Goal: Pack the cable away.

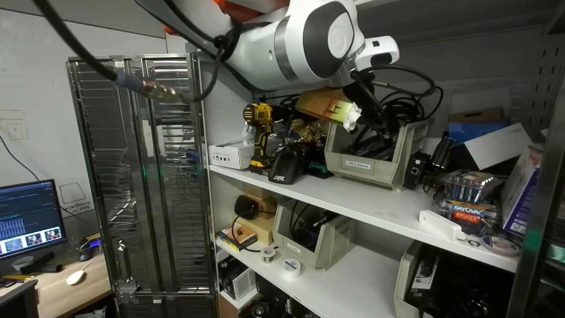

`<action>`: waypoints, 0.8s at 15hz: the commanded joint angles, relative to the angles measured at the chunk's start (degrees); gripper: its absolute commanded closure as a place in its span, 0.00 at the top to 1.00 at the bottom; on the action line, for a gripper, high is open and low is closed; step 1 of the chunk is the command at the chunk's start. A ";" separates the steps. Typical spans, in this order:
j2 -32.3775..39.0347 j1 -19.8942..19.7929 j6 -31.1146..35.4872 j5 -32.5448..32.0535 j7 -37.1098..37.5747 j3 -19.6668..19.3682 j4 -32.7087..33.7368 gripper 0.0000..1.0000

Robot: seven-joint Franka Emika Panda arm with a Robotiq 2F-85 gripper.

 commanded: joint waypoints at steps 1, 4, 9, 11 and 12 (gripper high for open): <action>-6.39 2.31 -11.09 7.39 -11.58 -1.06 -4.23 1.00; -10.19 3.22 -22.98 12.86 -19.82 -1.30 -5.11 1.00; -16.01 4.10 -44.42 18.25 -30.74 -3.08 -5.96 1.00; -18.09 4.39 -52.98 17.80 -34.13 -3.82 -6.17 1.00; -19.31 4.38 -55.41 16.39 -34.27 -4.05 -6.84 1.00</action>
